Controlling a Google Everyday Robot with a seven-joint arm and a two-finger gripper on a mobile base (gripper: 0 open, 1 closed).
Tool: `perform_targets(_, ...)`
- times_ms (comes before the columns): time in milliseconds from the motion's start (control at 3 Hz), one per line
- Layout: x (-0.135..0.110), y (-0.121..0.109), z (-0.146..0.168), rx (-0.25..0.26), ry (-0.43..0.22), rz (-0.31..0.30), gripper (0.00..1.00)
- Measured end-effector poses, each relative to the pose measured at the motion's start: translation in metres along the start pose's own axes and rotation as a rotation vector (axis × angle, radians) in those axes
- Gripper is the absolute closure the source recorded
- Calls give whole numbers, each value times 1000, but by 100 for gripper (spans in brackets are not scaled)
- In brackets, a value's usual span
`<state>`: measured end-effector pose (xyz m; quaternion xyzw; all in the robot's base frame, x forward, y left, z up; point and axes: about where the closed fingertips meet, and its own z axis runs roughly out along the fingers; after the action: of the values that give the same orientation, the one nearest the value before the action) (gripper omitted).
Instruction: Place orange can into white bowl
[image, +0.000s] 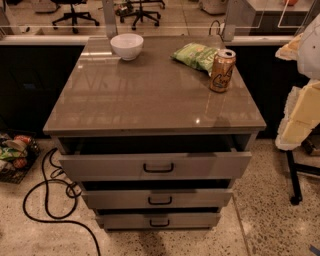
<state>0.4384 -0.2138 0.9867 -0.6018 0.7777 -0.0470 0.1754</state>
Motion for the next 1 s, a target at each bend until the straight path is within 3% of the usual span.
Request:
perform_targets(667, -1, -7, 1, 29, -34, 34, 0)
perform_targets(1000, 9, -32, 12, 88, -149, 143, 0)
